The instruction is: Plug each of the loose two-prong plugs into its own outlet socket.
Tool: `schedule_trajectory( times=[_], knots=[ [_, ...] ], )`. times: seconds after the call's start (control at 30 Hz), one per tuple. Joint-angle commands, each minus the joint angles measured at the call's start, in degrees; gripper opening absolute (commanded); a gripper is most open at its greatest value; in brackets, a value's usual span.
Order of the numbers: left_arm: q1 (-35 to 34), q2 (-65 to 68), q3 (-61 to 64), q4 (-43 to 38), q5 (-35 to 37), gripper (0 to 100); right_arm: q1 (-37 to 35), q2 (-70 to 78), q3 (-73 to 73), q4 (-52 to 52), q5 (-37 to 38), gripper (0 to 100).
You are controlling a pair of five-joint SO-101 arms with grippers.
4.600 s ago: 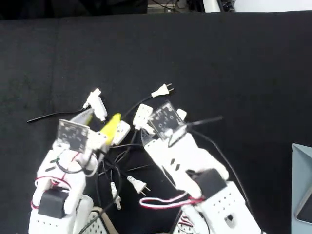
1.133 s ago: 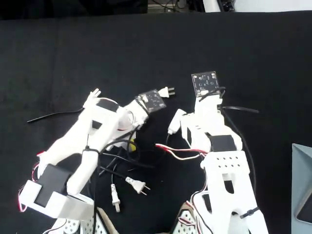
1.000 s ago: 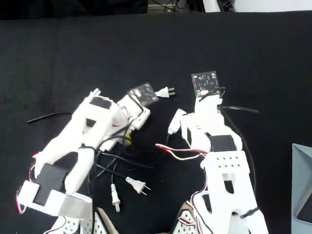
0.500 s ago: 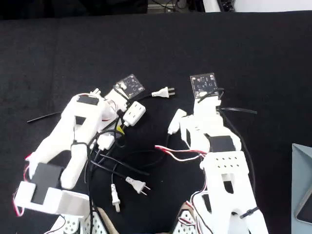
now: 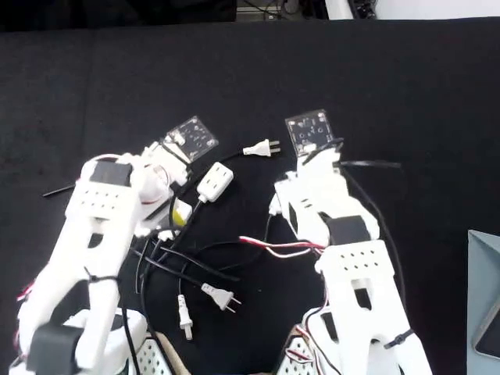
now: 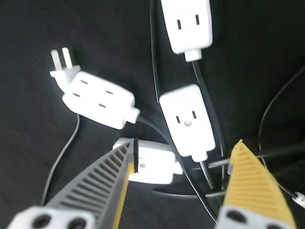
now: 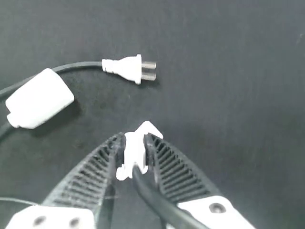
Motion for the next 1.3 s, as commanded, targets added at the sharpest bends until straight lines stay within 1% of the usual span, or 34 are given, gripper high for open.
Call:
schedule_trajectory(
  times=[0.0,0.07,0.17,0.27,0.33,0.47,0.6,0.73,0.9,1.03,1.13,1.17,1.27],
  knots=[
    [0.66,-3.52,3.12,-6.15,9.49,31,-0.79,0.13,-3.91,-1.05,0.35,1.2],
    [1.54,-3.43,5.49,-11.96,15.82,31,-0.7,0.13,-3.03,-1.05,0.35,1.2],
    [3.12,-1.93,6.99,-19.87,22.51,31,-0.7,0.13,-1.1,-1.14,0.35,1.2],
    [5.32,2.37,5.85,-25.93,25.32,31,-0.62,0.04,0.66,-1.14,0.26,1.2],
    [6.55,7.03,2.77,-28.13,25.58,31,-0.53,0.04,1.36,-1.14,0.26,1.2],
    [9.36,18.9,-5.58,-28.22,25.58,31,-0.44,-0.13,2.15,-1.14,0.26,1.2],
    [12.53,28.13,-11.12,-28.22,25.49,31,-0.44,0.04,2.24,-0.7,0.26,1.2],
    [14.02,34.11,-14.55,-28.31,25.49,31,-0.44,-0.31,2.95,-1.05,-1.67,1.2],
    [13.58,37.36,-15.78,-28.4,25.49,30,-0.35,-0.31,3.03,-0.97,-1.67,1.2],
    [13.76,37.36,-15.6,-28.4,25.23,19,-0.18,-0.31,3.03,-0.7,-1.67,1.2],
    [13.93,37.36,-15.43,-28.4,25.14,14,2.2,-0.31,2.95,-0.88,-1.67,1.2],
    [13.93,37.36,-15.25,-28.31,24.44,12,3.08,-0.31,2.86,-0.97,-1.67,1.2],
    [13.76,37.36,-15.08,-26.99,19.43,8,4.48,-0.31,2.68,-1.05,-1.67,1.2]
  ],
)
